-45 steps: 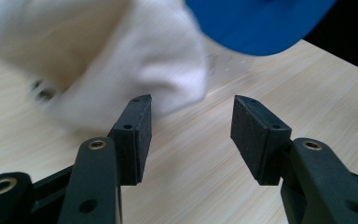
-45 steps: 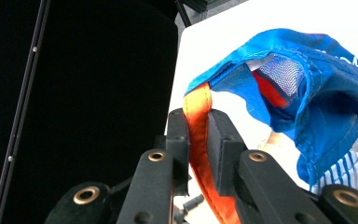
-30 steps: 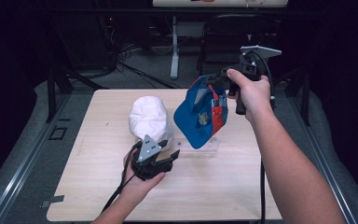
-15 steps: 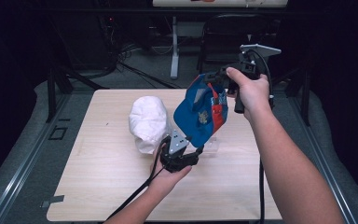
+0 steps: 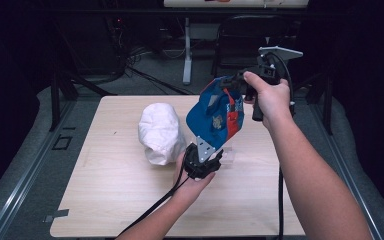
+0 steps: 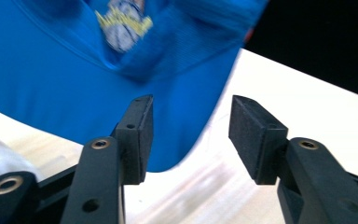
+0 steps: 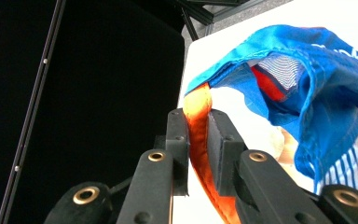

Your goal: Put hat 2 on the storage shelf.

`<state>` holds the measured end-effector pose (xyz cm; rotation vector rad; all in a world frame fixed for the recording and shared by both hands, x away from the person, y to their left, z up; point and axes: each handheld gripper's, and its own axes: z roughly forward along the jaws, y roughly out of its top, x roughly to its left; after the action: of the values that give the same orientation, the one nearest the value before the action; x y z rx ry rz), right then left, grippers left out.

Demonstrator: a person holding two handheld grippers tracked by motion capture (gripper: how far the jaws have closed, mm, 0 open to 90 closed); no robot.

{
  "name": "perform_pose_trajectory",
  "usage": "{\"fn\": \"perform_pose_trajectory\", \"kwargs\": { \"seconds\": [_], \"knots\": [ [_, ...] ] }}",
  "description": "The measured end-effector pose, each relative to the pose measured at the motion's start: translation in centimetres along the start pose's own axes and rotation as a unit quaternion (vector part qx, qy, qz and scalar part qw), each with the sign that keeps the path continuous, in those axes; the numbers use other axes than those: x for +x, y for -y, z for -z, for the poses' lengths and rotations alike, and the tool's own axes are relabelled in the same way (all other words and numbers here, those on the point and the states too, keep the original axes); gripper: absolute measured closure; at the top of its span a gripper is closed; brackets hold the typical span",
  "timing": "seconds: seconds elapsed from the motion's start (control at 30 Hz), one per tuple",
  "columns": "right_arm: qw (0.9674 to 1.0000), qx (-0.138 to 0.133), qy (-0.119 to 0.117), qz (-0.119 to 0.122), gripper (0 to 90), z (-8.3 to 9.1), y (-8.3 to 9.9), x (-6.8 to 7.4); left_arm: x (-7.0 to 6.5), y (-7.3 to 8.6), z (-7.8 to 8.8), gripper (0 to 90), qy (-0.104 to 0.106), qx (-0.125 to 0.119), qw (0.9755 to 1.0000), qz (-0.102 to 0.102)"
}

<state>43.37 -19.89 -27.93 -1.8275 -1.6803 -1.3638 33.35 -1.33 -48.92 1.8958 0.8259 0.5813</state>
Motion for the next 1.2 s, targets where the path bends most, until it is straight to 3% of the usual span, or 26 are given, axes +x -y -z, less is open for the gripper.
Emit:
{"fn": "perform_pose_trajectory", "kwargs": {
  "seconds": [0.1, 0.2, 0.3, 0.37, 0.43, 0.5, 0.63, 0.7, 0.97, 1.2],
  "knots": [
    [1.0000, 0.002, 0.003, 0.003, 80.1, 0.1, 0.0, 0.1, -0.1, 0.0, -0.2, 58.6, 0.000, 0.009, 1.0000, 0.000],
    [1.0000, 0.000, 0.006, 0.005, 80.0, 0.2, 0.0, 0.1, 0.1, -0.1, -0.1, 72.8, -0.006, 0.025, 0.9996, -0.011],
    [1.0000, -0.001, 0.007, 0.003, 79.8, 0.2, 0.0, 0.0, 0.7, -0.4, 0.4, 82.6, -0.005, 0.030, 0.9992, -0.028],
    [0.9999, -0.003, 0.010, 0.003, 79.7, 0.2, 0.0, 0.0, 1.6, -0.6, 0.8, 87.5, 0.003, 0.030, 0.9992, -0.025],
    [0.9999, -0.004, 0.013, 0.003, 79.6, 0.2, -0.1, -0.1, 2.4, -0.7, 0.9, 87.3, 0.010, 0.033, 0.9993, -0.016],
    [0.9999, -0.005, 0.013, 0.001, 79.8, 0.2, 0.0, -0.2, 2.9, -0.9, 1.0, 87.7, 0.005, 0.034, 0.9992, -0.020],
    [0.9998, -0.005, 0.017, 0.003, 79.7, -0.1, 0.0, 0.0, 4.2, -1.0, 0.9, 87.9, 0.047, 0.026, 0.9986, -0.001],
    [0.9998, -0.003, 0.017, 0.006, 79.7, -0.2, 0.0, -0.1, 4.4, -0.9, 0.8, 87.9, 0.053, 0.024, 0.9983, 0.004],
    [0.9997, 0.003, 0.026, 0.002, 79.7, -0.7, 0.2, -1.1, 3.7, 0.0, 0.0, 87.9, 0.066, 0.034, 0.9972, 0.008],
    [0.9992, 0.015, 0.036, -0.005, 79.7, -1.1, 0.6, -2.7, 3.0, 1.5, -0.2, 88.0, 0.058, 0.046, 0.9973, -0.001]
  ]
}}
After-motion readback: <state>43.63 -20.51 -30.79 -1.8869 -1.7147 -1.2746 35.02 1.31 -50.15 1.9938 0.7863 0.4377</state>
